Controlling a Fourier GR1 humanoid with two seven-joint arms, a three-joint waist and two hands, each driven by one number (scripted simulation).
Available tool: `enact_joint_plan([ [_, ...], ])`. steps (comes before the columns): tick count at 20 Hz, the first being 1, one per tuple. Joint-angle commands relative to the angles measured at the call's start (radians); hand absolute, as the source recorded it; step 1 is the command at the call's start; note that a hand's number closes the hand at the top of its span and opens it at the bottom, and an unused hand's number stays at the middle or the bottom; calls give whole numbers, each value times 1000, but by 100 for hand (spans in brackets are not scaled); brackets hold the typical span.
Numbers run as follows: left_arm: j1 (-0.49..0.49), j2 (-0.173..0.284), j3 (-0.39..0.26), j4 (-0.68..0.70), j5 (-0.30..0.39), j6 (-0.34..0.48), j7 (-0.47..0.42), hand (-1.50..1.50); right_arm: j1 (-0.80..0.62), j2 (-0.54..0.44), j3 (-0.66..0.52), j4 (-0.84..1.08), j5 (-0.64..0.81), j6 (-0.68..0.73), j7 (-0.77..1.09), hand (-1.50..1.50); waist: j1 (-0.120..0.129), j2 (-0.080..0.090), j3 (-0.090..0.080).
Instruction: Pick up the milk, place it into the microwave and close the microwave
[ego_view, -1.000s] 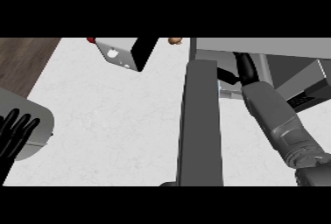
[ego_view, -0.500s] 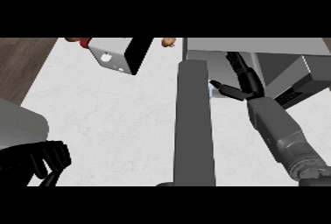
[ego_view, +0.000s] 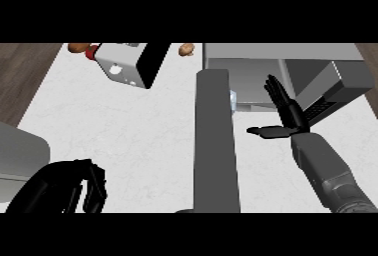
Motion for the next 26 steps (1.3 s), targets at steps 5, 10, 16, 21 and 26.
enact_joint_plan([
  [5, -80, -2, -123, 72, -134, 31, -50, 150, 196, -10, 27, -84, 1, 79, -113, -150, -23, -9, -1],
  [10, -236, -2, -228, 175, -220, 182, -31, 150, 273, -69, 36, -187, -26, 155, -75, -150, -49, -14, -2],
  [16, -333, -2, -361, 416, -298, 218, -160, 150, 362, -126, 49, -273, -48, 205, -95, -150, -51, -7, -2],
  [21, -341, -2, -496, 601, -426, 313, -263, 150, 440, -174, 74, -388, -66, 242, -112, -150, -64, -9, -3],
  [26, -416, -2, -566, 808, -432, 445, -368, 150, 481, -191, 103, -496, -97, 277, -101, -150, -75, -6, -4],
])
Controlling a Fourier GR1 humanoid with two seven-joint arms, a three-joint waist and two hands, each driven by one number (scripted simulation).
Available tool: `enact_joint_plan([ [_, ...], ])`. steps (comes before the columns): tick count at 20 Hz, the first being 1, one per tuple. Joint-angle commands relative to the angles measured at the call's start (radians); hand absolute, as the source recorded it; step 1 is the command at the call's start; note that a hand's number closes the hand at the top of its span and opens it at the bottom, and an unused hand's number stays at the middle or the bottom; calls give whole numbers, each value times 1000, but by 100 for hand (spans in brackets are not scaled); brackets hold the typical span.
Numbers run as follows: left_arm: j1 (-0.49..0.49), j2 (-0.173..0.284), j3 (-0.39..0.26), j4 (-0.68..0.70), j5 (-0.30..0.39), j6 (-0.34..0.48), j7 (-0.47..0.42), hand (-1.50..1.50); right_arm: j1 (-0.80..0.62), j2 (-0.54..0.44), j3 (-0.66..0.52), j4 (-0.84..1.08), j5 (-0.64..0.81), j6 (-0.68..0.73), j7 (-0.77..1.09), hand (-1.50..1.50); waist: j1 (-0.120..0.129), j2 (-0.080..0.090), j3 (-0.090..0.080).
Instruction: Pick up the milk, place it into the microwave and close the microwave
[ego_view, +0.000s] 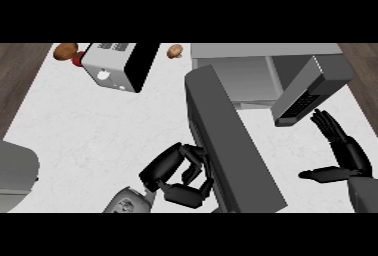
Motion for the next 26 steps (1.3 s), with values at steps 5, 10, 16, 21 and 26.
enact_joint_plan([
  [5, -115, -4, -121, 286, 45, 262, -186, 150, 34, -37, 34, -153, -100, 256, -54, -150, -33, 8, -2],
  [10, -136, -4, -204, 385, 144, 387, -290, 150, 72, -39, 62, -265, -176, 292, -6, -150, -68, 11, -4],
  [16, -258, -3, -284, 463, 293, 435, -230, 150, 50, -60, 95, -431, -257, 297, 120, -150, -112, 12, -5],
  [21, -274, -3, -350, 434, 412, 524, -299, 150, 55, -91, 102, -510, -342, 332, 199, -150, -143, 20, -6],
  [26, -326, -3, -368, 420, 513, 612, -321, 150, 46, -122, 136, -580, -371, 337, 272, -150, -172, 27, -7],
])
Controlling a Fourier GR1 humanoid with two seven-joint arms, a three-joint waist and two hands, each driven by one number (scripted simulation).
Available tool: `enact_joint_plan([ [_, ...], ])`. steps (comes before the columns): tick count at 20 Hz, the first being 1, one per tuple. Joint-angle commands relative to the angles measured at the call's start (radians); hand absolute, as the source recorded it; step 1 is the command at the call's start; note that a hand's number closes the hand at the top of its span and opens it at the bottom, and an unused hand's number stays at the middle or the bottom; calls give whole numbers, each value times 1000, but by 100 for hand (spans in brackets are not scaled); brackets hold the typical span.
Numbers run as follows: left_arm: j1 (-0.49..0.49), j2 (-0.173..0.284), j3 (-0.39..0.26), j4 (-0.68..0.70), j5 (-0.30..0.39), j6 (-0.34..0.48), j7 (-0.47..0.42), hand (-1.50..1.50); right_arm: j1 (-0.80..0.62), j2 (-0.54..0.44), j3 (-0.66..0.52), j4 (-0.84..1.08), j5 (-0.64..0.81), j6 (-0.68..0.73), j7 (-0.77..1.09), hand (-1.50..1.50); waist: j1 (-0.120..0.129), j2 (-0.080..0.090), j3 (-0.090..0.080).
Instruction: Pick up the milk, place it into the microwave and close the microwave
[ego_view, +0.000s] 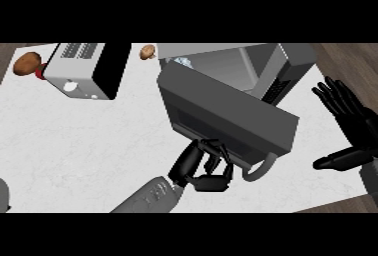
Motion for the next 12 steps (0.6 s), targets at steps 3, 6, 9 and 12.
enact_joint_plan([
  [3, -78, -16, -16, -23, 125, 142, -23, 150, -30, -47, 11, -71, -62, 115, 12, -150, -32, 6, -1],
  [6, -103, -16, 12, 0, 184, 213, -32, 150, -42, -85, 3, -104, -88, 122, 46, -150, -41, 11, -1],
  [9, -159, -16, 6, 25, 236, 250, -13, 150, -57, -71, 3, -134, -107, 91, 67, -150, -54, 17, 1],
  [12, -225, -16, 22, 46, 281, 287, 15, -150, -78, -91, -13, -140, -140, 98, 88, -150, -72, 25, 3],
])
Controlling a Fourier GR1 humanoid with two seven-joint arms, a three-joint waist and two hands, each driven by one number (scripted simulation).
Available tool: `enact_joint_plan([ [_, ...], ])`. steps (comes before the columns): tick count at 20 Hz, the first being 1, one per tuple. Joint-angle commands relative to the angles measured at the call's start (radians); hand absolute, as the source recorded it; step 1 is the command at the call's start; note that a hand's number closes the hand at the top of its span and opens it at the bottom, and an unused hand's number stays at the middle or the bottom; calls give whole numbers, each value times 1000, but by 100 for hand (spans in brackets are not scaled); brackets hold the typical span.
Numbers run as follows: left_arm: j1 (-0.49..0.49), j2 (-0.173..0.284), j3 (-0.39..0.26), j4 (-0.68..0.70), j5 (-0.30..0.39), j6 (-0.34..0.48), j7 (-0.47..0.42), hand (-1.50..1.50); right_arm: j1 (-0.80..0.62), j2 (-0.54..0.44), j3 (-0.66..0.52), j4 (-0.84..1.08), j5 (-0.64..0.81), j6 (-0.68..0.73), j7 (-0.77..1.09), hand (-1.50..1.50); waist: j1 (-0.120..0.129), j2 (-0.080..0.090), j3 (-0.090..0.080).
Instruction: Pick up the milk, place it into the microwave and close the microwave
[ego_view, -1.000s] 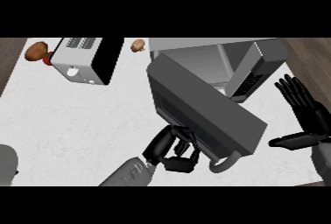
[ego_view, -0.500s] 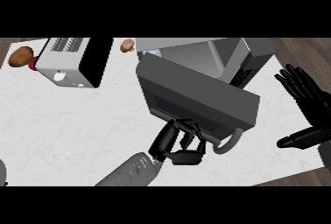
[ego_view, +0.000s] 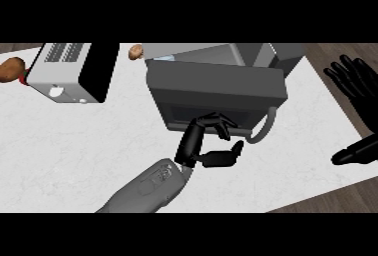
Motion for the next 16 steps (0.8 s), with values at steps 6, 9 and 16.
enact_joint_plan([
  [6, -123, -3, 42, 59, 143, 121, 40, -150, -118, -154, -68, -94, 114, -58, -50, 150, -45, 14, 0],
  [9, -154, -3, 67, 62, 188, 137, 15, -150, -128, -159, -69, -99, 144, -84, -69, 150, -53, 32, 0],
  [16, -189, -3, 75, 76, 267, 179, -16, -150, -155, -182, -75, -94, 180, -106, -98, 150, -48, 46, 3],
])
